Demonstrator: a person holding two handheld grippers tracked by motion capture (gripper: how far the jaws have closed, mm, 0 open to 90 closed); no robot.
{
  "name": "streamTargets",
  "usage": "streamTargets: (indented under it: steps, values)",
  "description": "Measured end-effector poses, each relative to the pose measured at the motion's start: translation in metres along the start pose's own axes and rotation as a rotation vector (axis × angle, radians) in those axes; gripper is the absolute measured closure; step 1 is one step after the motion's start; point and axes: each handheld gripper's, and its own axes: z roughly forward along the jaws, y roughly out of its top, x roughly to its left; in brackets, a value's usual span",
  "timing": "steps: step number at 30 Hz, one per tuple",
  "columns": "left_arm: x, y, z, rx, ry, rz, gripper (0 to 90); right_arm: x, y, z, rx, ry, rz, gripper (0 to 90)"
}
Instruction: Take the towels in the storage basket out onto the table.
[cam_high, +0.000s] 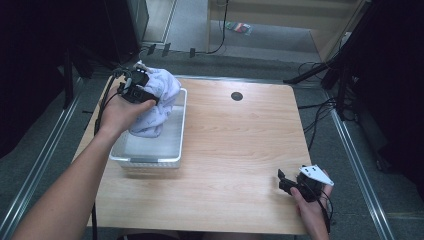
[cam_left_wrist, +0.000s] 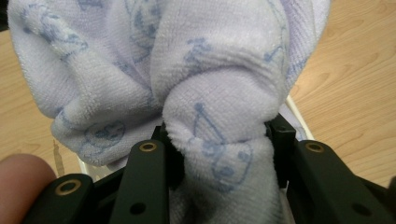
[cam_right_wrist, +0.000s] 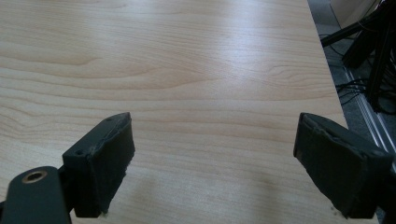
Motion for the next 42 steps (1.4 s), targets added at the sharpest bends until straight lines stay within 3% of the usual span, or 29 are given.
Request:
streamTargets:
  steps: [15, 42]
  values:
    - [-0.023, 0.015, -0.008, -0.04, -0.028, 0.028, 61.5, 0.0, 0.0, 0.0, 0.0, 0.0, 0.0, 12.8]
    - [-0.098, 0.045, 0.026, -0.038, -0.113, 0.082, 60.7, 0.0, 0.0, 0.0, -0.014, 0.015, 0.008, 12.8]
